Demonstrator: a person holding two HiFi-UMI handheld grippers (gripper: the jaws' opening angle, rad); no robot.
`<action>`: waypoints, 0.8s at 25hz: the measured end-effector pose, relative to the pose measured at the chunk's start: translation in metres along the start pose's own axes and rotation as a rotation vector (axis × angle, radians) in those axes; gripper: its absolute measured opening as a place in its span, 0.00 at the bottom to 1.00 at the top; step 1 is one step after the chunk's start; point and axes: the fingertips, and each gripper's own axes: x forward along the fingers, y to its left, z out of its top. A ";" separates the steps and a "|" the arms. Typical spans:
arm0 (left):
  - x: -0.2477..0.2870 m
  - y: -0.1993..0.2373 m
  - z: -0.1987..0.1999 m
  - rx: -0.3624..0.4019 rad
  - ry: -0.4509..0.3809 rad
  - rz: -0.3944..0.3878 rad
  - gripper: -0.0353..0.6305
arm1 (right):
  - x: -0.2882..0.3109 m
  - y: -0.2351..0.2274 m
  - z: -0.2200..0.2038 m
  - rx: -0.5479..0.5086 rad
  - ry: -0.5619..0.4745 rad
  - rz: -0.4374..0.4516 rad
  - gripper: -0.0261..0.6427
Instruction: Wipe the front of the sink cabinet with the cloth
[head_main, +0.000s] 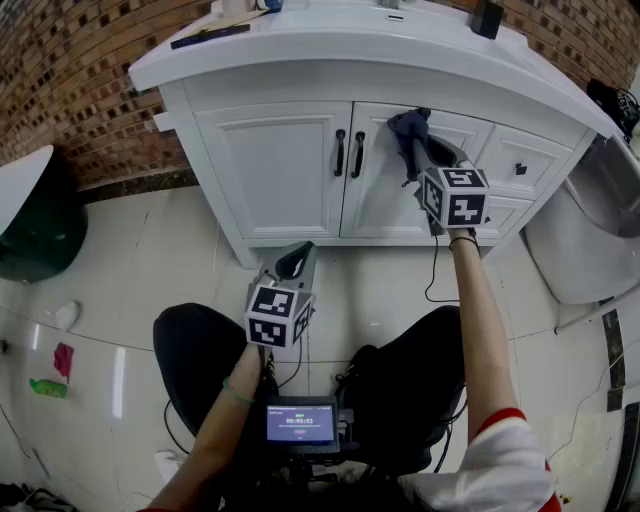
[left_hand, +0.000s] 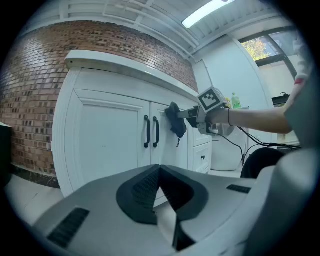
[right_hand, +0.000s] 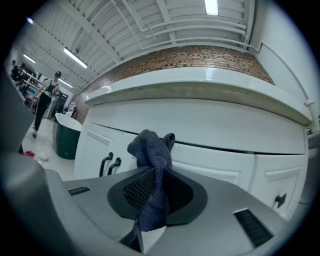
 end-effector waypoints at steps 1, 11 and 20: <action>0.001 -0.001 -0.001 0.000 0.003 -0.003 0.08 | -0.004 -0.012 -0.002 -0.005 0.008 -0.019 0.13; 0.011 -0.016 -0.012 0.007 0.030 -0.027 0.08 | -0.043 -0.127 -0.032 0.013 0.085 -0.208 0.13; 0.011 -0.008 -0.015 -0.007 0.030 -0.012 0.08 | -0.049 -0.098 -0.026 0.081 0.040 -0.154 0.13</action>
